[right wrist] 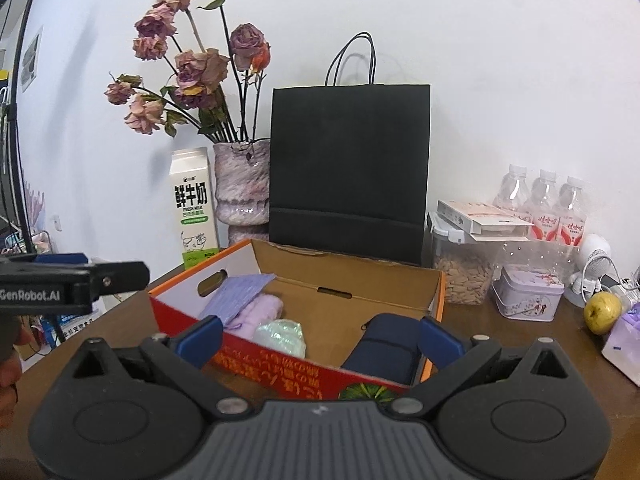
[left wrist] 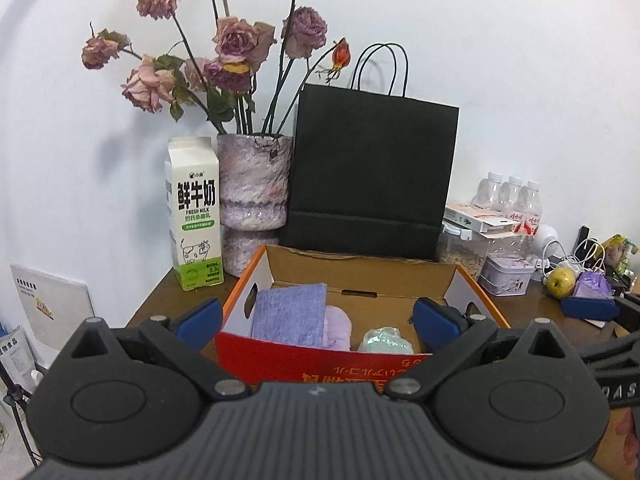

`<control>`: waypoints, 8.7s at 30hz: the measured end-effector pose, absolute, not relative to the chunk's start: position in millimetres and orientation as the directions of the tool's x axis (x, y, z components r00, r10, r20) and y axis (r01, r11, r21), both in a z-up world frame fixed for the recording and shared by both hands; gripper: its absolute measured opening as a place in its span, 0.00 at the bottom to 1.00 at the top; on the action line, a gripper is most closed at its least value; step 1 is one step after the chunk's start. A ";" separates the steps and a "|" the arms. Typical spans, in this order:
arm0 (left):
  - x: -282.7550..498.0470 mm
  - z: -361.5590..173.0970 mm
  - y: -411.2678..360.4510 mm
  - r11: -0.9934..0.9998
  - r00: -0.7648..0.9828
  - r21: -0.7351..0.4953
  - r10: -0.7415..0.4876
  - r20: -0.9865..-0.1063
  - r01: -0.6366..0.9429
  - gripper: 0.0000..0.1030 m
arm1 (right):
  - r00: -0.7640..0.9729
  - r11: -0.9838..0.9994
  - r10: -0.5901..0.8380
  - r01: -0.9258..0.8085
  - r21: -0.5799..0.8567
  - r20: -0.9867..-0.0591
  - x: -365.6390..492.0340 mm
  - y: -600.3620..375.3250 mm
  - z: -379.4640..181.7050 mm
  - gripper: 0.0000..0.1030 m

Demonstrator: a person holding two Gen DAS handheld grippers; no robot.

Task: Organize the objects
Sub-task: 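Withdraw both tools from the box toward the white cloth and cap, then grasp the white cloth with the left tool, then grasp the white round cap with the right tool while the left tool holds the cloth, then carry the white cloth and cap with both tools over the red box, then open both tools to drop the cloth and cap into the box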

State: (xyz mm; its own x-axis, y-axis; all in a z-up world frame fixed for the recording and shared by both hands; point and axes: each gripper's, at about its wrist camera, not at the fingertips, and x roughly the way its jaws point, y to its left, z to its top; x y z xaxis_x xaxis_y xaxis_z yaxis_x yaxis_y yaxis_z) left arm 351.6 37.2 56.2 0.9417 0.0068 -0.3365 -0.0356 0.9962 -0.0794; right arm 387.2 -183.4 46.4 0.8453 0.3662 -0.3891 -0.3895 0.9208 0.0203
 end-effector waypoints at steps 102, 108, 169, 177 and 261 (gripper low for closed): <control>134.3 -44.6 75.7 0.995 0.796 -0.076 0.007 -0.606 -0.066 0.73 | 0.651 0.817 0.463 -0.577 0.005 -0.601 188.6 -126.6 -54.2 0.91; 133.4 -43.4 80.2 0.994 0.801 -0.087 0.004 -0.598 -0.069 0.73 | 0.657 0.827 0.454 -0.562 0.010 -0.602 189.6 -125.9 -55.5 0.69; 244.7 22.2 27.2 0.998 0.841 -0.059 -0.045 -0.539 0.016 0.73 | 0.737 0.840 0.480 -0.542 0.008 -0.475 271.5 -153.0 17.9 0.38; 286.1 27.9 20.3 0.998 0.845 -0.052 -0.052 -0.532 0.029 0.73 | 0.755 0.853 0.469 -0.521 0.014 -0.458 307.3 -156.2 23.7 0.38; 544.3 -1.3 29.6 0.992 0.833 -0.094 0.013 -0.553 -0.078 1.00 | 0.799 0.917 0.342 -0.399 -0.010 -0.495 549.9 -155.7 -3.5 1.00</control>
State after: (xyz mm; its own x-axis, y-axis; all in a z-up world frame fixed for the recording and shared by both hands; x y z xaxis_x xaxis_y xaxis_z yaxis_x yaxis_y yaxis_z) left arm 544.3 29.6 -1.3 0.8332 0.0126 -0.5528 -0.0777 0.9925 -0.0944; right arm 549.9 -155.7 -3.5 0.7986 0.3421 -0.4951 -0.3992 0.9168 -0.0103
